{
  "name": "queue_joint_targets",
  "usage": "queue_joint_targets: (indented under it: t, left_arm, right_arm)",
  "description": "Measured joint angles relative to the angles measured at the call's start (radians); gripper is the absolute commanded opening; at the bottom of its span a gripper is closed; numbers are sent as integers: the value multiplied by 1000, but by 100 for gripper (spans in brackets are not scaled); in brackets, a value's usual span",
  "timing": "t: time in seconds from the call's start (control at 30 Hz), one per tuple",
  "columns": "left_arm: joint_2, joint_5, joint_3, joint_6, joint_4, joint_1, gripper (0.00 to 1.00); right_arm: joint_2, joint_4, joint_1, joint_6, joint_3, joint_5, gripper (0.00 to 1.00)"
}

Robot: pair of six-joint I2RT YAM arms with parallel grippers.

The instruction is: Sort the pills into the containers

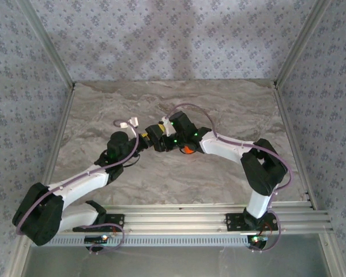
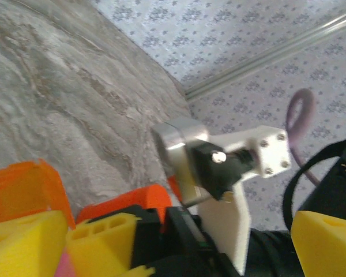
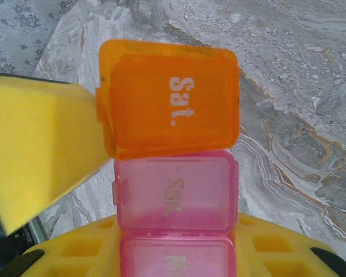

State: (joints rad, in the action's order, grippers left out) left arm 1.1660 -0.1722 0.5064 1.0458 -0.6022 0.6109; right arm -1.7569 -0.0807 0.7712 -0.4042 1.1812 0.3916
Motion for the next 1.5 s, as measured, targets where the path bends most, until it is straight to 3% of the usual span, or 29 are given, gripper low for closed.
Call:
queue_joint_targets:
  t: [0.3,0.5,0.63,1.0,1.13,1.3,1.5]
  left_arm:
    - [-24,45,10,12,27,19,99]
    - [-187,183,3,-20,156,8,99]
    - [-275,224,-24,-41,228,-62,99]
    - [-274,200,-55,-129,428,-228,99]
    - [-239,185,-55,-159,455,-244,99]
    - [-197,169,-55,-180,459,-245,99]
    - [-168,157,-55,-194,457,-245,99]
  right_arm:
    - [-3,23,-2,0,-32,10,35]
    - [-3,3,-6,24,-96,10,37]
    - [-17,-58,0,103,-97,9,38]
    - [-131,-272,112,404,-11,-118,40]
    - [-138,-290,120,469,-4,-142,45]
    - [-144,-305,128,521,3,-153,62]
    - [-143,-318,135,532,8,-173,62]
